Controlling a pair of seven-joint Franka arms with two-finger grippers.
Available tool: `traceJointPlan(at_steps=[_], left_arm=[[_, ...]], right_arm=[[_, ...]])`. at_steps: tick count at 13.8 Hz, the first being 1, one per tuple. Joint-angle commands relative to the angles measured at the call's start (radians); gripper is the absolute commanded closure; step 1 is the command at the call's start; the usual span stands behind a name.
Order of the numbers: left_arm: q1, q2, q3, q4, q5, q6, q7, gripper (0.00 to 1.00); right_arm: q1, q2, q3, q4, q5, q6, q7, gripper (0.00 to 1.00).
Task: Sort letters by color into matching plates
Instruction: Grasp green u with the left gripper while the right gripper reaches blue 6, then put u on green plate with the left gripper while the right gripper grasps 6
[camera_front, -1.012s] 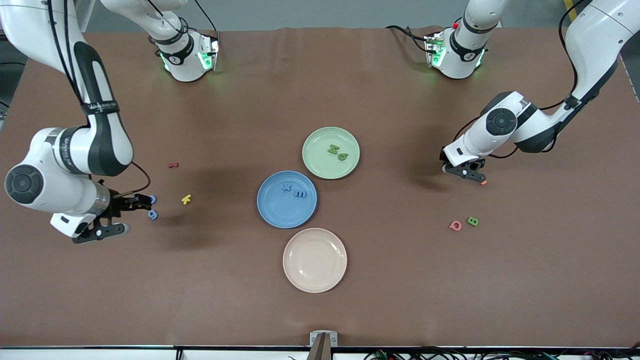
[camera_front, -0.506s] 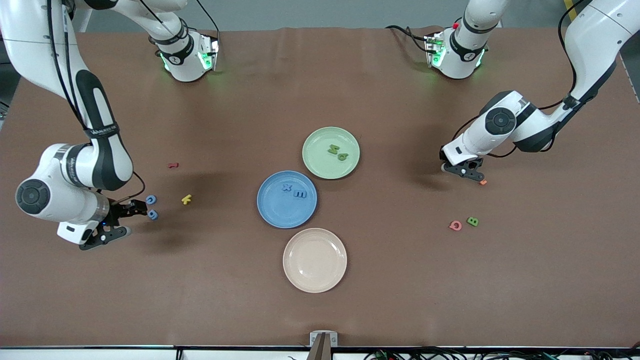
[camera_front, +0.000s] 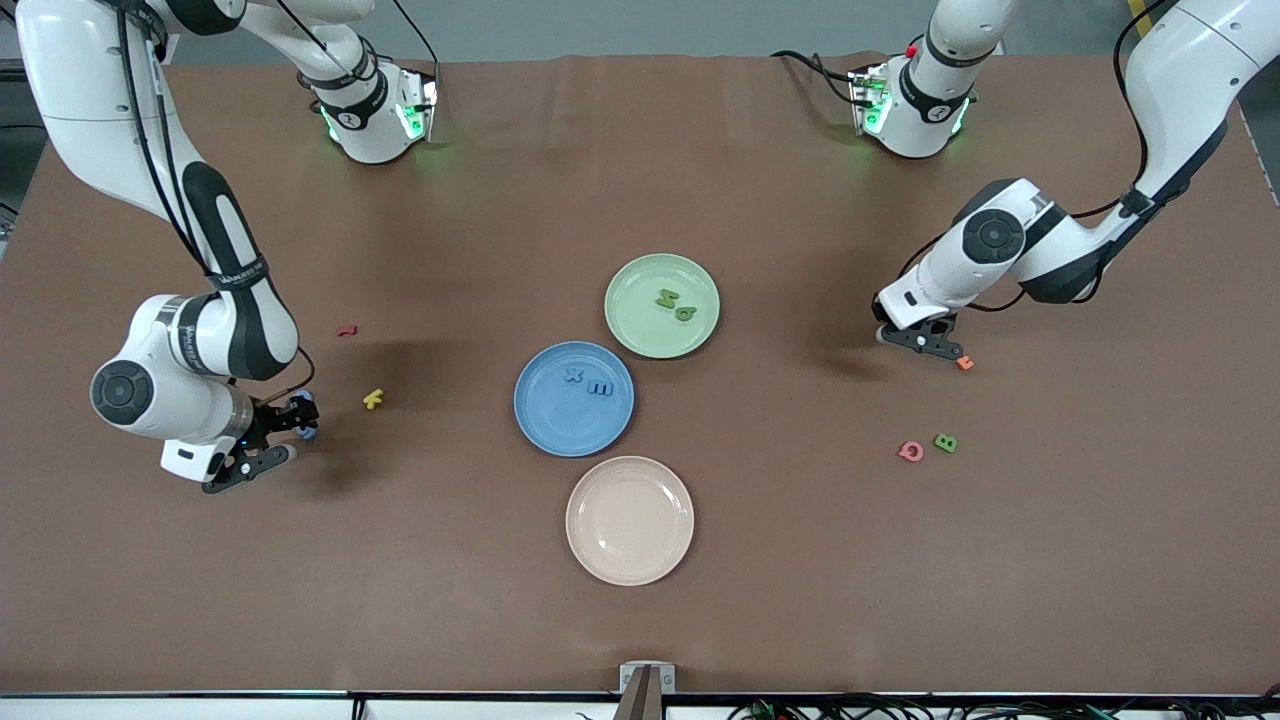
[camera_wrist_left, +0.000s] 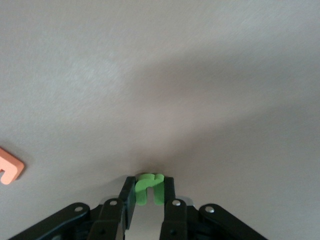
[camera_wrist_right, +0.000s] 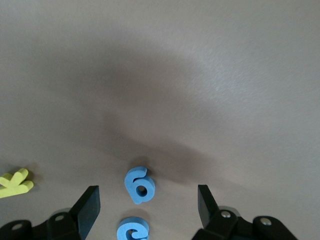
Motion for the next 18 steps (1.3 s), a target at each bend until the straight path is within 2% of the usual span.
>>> traceJointPlan(at_steps=[1, 11, 14, 18], left_arm=[[-0.029, 0.014, -0.024, 0.021, -0.008, 0.003, -0.06, 0.99], [-0.483, 0.019, -0.004, 0.235, -0.278, -0.005, -0.454, 1.0], [-0.641, 0.019, 0.05, 0.283, -0.298, -0.005, -0.618, 1.0], [-0.787, 0.056, 0.105, 0.35, -0.298, -0.005, -0.773, 0.99]], right_arm=[[-0.003, -0.014, 0.008, -0.031, -0.016, 0.016, -0.007, 0.24], [0.003, 0.009, 0.008, -0.053, -0.015, 0.073, -0.007, 0.44], [0.005, 0.013, 0.008, -0.051, -0.015, 0.074, -0.007, 0.56], [0.005, 0.012, 0.008, -0.051, -0.015, 0.076, -0.007, 0.74]])
